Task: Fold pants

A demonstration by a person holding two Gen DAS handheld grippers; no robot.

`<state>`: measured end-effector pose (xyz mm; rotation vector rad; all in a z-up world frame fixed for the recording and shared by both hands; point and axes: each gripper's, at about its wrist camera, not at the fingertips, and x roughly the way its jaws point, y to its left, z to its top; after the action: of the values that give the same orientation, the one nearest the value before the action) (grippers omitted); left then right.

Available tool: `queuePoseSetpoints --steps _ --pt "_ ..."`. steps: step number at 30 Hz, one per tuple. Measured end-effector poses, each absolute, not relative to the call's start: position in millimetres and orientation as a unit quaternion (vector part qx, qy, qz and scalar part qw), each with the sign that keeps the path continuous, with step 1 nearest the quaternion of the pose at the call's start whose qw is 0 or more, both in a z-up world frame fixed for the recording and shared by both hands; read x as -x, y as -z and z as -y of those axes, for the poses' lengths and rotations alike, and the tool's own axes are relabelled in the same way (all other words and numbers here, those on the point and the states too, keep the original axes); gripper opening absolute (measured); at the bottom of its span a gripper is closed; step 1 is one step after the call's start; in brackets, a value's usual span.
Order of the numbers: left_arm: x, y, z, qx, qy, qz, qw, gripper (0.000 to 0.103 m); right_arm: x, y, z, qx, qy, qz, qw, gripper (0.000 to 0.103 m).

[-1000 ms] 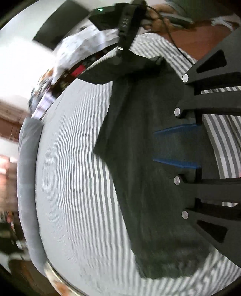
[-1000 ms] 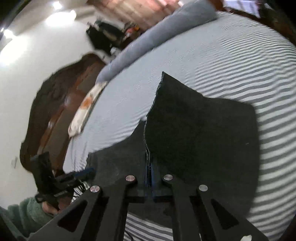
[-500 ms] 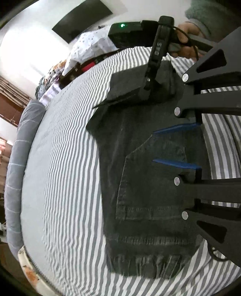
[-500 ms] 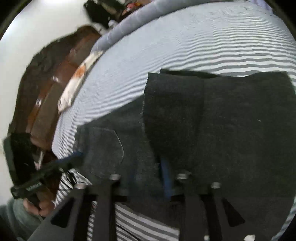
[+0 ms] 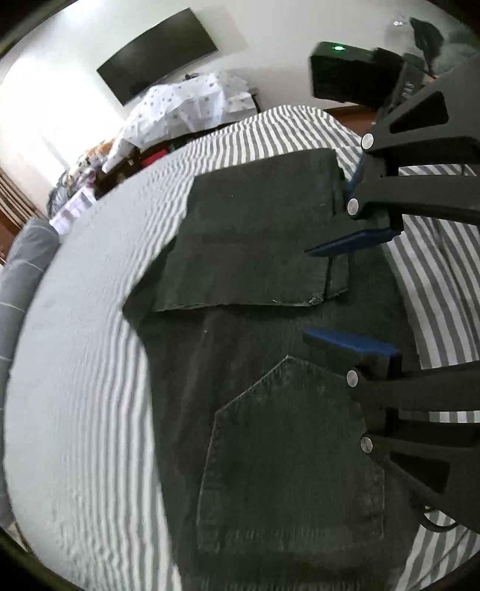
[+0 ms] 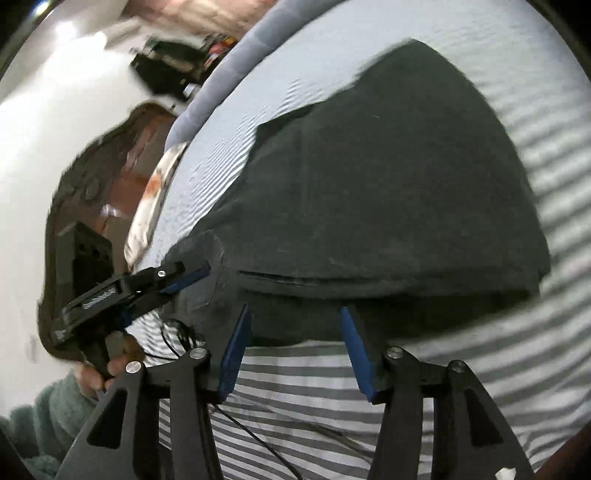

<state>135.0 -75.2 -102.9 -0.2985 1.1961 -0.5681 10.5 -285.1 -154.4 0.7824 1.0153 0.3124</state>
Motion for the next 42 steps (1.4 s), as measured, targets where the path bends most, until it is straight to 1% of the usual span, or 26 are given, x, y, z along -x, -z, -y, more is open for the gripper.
queuePoseSetpoints --steps 8,13,14,15,16,17,18,19,22,23,24,25,27,31,32,34,35,37,39,42 --pt "-143 123 108 0.111 0.255 -0.579 0.767 0.042 3 173 327 -0.416 -0.095 -0.444 0.788 0.049" --pt "-139 127 120 0.093 0.252 -0.573 0.774 0.041 8 175 365 -0.461 -0.055 -0.410 0.785 0.049" --pt "-138 127 123 0.084 0.249 -0.572 0.777 0.038 9 176 374 -0.478 -0.043 -0.400 0.781 0.050" --pt "-136 127 126 0.072 0.245 -0.569 0.782 0.024 9 178 380 -0.493 -0.042 -0.394 0.774 0.050" --pt "-135 127 128 0.064 0.243 -0.568 0.784 0.014 9 180 384 -0.503 -0.041 -0.393 0.769 0.049" --pt "-136 126 129 0.062 0.242 -0.568 0.784 0.012 9 183 387 -0.513 -0.037 -0.394 0.762 0.048" --pt "-135 125 131 0.063 0.243 -0.567 0.785 0.007 9 183 387 -0.515 -0.037 -0.395 0.760 0.048" --pt "-133 123 133 0.060 0.242 -0.562 0.788 0.006 9 182 387 -0.511 -0.036 -0.396 0.762 0.048" --pt "-126 113 137 0.048 0.239 -0.546 0.801 0.005 7 173 382 -0.476 -0.022 -0.410 0.778 0.040" --pt "-122 108 138 0.048 0.239 -0.540 0.805 0.005 6 168 380 -0.456 -0.014 -0.415 0.787 0.031" --pt "-119 105 137 0.050 0.238 -0.537 0.807 0.005 4 164 376 -0.441 -0.008 -0.421 0.793 0.018" --pt "-116 103 134 0.058 0.239 -0.536 0.808 0.005 4 164 375 -0.432 -0.007 -0.424 0.796 0.014" --pt "-110 103 130 0.069 0.239 -0.538 0.805 0.005 5 161 377 -0.424 -0.004 -0.425 0.800 0.011" --pt "-101 118 135 0.038 0.233 -0.545 0.805 0.006 0 168 371 -0.395 0.006 -0.451 0.800 0.011" --pt "-102 123 136 0.033 0.228 -0.546 0.805 0.006 -2 171 369 -0.392 0.007 -0.459 0.797 0.013" --pt "-105 131 135 0.036 0.226 -0.551 0.803 0.006 -4 176 366 -0.393 0.008 -0.468 0.791 0.014" --pt "-106 131 134 0.041 0.226 -0.553 0.801 0.006 -5 175 367 -0.396 0.007 -0.470 0.789 0.016" --pt "-107 130 131 0.052 0.224 -0.560 0.796 0.011 -6 171 367 -0.391 0.002 -0.478 0.786 0.021" --pt "-109 126 125 0.062 0.225 -0.567 0.790 0.012 -3 162 366 -0.376 -0.009 -0.492 0.785 0.028" --pt "-105 110 112 0.051 0.217 -0.553 0.803 0.014 2 144 356 -0.330 -0.041 -0.512 0.792 0.028"
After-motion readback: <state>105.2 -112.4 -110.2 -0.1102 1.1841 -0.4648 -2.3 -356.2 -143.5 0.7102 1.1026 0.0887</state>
